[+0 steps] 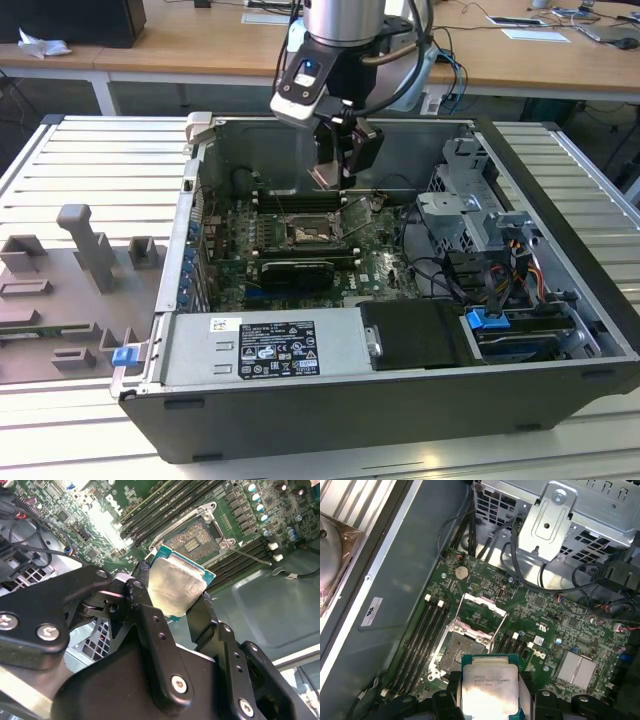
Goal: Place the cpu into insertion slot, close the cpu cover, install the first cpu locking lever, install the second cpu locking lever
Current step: 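Place the cpu into insertion slot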
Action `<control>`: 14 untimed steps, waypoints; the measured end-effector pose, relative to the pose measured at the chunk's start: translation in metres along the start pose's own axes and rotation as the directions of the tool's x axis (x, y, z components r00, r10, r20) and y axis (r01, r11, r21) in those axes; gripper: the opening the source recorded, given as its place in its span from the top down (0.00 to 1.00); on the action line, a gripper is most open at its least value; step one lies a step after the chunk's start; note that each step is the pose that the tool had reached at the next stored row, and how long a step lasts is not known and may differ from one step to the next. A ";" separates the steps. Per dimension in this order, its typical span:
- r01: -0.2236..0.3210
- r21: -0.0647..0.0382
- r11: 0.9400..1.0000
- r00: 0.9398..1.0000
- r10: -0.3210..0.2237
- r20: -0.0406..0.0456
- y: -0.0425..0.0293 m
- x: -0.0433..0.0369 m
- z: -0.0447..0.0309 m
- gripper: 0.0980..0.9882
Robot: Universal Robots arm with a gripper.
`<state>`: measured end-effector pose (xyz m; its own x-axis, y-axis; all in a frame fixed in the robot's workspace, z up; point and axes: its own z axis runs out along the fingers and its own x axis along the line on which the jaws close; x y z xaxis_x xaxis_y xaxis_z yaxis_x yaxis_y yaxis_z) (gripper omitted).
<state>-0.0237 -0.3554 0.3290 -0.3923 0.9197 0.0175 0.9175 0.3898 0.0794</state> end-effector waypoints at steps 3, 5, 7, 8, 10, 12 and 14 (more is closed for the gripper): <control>-0.035 -0.001 0.999 0.999 0.035 0.003 -0.0004 -0.0001 0.0051 0.50; -0.078 -0.001 0.997 0.997 0.078 0.006 -0.0009 -0.0002 0.0114 0.50; -0.098 -0.001 0.995 0.995 0.098 0.008 -0.0016 -0.0003 0.0189 0.50; -0.098 -0.001 0.995 0.995 0.098 0.008 -0.0018 -0.0003 0.0208 0.50; -0.098 -0.001 0.995 0.995 0.098 0.008 -0.0025 -0.0002 0.0255 0.50; -0.099 -0.001 0.995 0.995 0.099 0.008 -0.0030 -0.0003 0.0306 0.50; -0.101 -0.002 0.995 0.995 0.101 0.007 -0.0031 -0.0003 0.0320 0.50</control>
<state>-0.0243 -0.3554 0.2969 -0.2970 0.9547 0.0182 0.9523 0.2948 0.0792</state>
